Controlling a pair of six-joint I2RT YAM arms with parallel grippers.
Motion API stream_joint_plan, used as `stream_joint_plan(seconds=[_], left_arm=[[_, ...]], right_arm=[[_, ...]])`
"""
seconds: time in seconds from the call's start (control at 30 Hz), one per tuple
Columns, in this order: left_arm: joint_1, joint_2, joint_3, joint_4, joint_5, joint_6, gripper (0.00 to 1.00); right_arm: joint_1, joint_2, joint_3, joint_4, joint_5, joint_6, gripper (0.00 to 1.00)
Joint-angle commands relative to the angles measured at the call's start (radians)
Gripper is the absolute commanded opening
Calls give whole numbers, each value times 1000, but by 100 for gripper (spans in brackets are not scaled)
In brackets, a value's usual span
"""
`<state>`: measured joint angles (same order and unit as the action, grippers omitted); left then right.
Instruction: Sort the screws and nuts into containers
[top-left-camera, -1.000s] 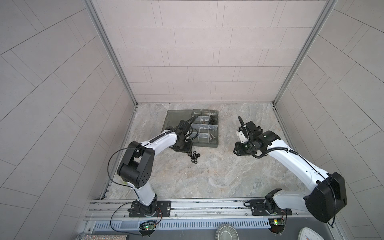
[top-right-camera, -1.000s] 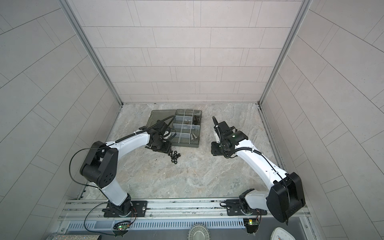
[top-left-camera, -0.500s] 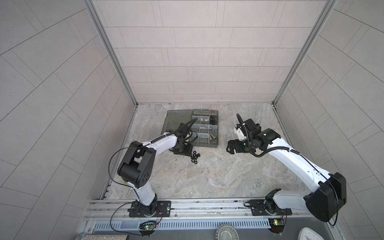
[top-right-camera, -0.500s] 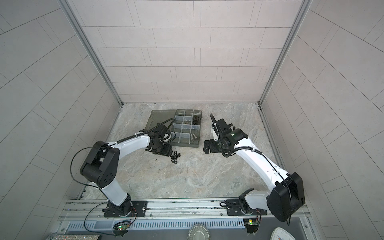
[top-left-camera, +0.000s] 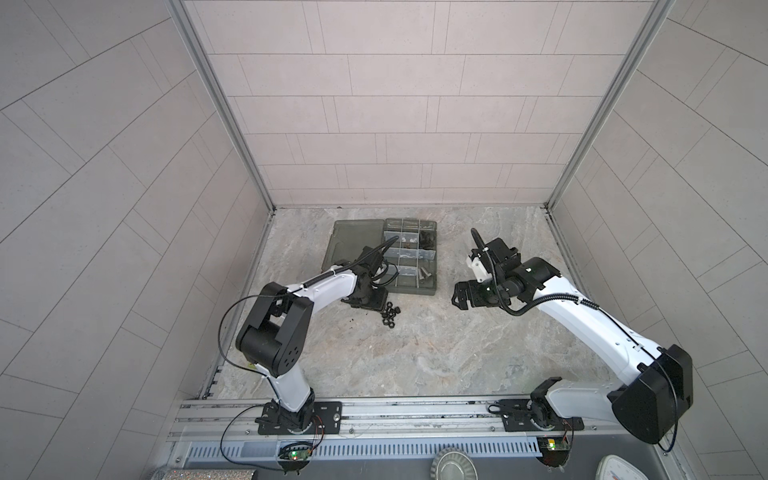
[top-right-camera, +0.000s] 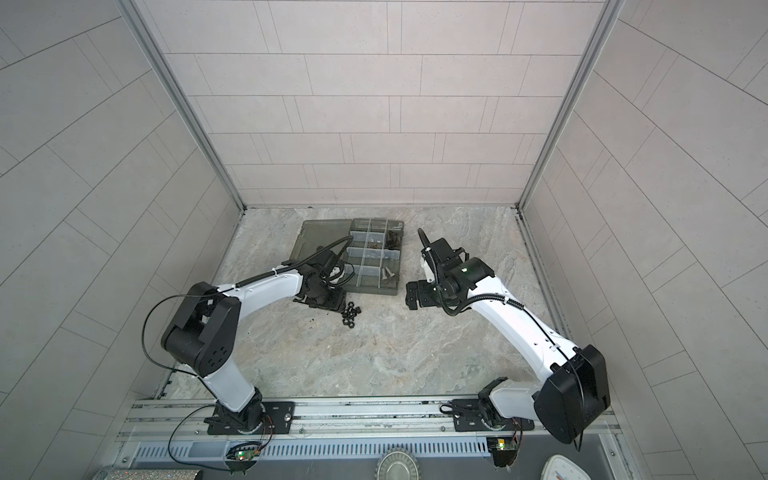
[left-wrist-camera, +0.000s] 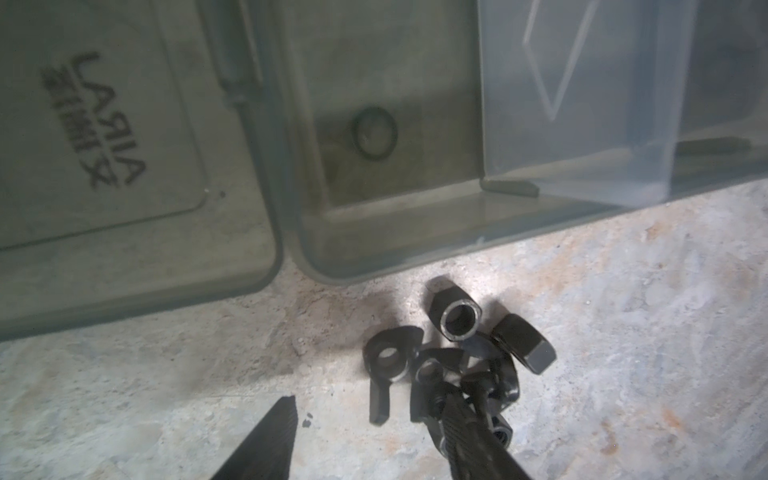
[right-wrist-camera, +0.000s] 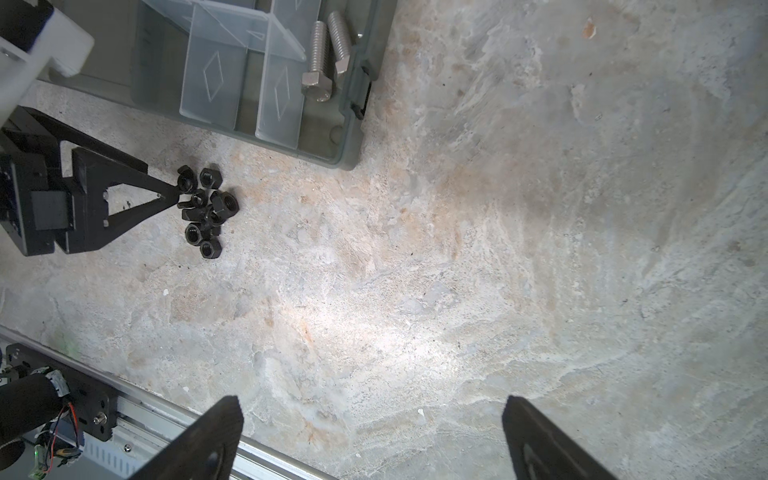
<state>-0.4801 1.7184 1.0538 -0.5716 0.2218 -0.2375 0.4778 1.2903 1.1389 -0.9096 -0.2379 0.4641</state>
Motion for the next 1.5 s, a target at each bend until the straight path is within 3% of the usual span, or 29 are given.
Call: stream_joint_plan(seconds=[0.0,0.77,1.27,1.47], left_arm=[[-15,26,6,1,-28,-2,57],[-20,102,69,-6,-39,17,47],[-20,25,71,-30,-10,22,45],[-17,19,66,-31,-30,28,36]], right_arm=[[7,-25,-8,-14,24,2,99],[7,-59,-42,-35,58,-7,99],[7,-51,-50,-31,58,-5,99],[7,-44,-46,-26,62,-4,99]])
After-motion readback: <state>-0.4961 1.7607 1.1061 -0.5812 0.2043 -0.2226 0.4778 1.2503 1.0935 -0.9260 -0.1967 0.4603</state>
